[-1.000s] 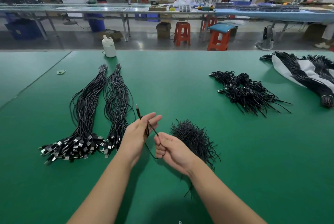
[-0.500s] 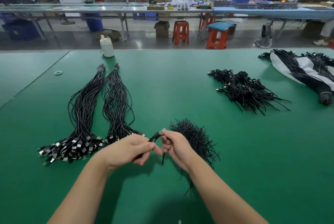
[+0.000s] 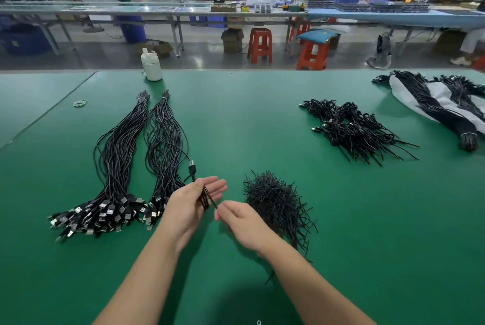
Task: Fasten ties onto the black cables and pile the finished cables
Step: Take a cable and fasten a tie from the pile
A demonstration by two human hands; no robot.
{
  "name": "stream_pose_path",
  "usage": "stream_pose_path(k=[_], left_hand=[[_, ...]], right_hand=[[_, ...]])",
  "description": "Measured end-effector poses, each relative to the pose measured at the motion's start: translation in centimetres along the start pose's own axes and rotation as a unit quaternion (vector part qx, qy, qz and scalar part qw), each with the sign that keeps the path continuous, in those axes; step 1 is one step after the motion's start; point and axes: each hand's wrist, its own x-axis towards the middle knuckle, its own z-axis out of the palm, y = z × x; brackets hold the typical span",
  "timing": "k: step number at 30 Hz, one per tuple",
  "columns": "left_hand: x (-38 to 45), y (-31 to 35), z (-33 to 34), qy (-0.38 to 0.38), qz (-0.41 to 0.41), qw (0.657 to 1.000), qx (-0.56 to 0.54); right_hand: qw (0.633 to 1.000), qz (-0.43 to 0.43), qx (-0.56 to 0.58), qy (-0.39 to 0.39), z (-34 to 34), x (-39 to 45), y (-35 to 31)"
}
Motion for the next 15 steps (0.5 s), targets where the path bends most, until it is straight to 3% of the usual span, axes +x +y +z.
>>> stream_pose_path(k=[2,7,11,15], left_hand=[[-0.3,0.0,1.1,0.003,-0.029,0.997,-0.077],[-0.3,0.3,2.2,0.018,-0.039,0.993,-0.108],[-0.7,0.5,2.5,0.000,-0.043,0.995,-0.086],[-1.2,0.4,3.1,-0.054,-0.087,0.992,-0.069]], right_hand=[[0.999,0.001,-0.036,-0.007,0.5,-0.1,0.0],[0.998,0.046,0.012,0.031,0.5,0.2,0.1],[0.985,0.035,0.166,0.003,0.3,0.1,0.5],[0.973,0.010,0.230,0.030,-0.2,0.3,1.0]])
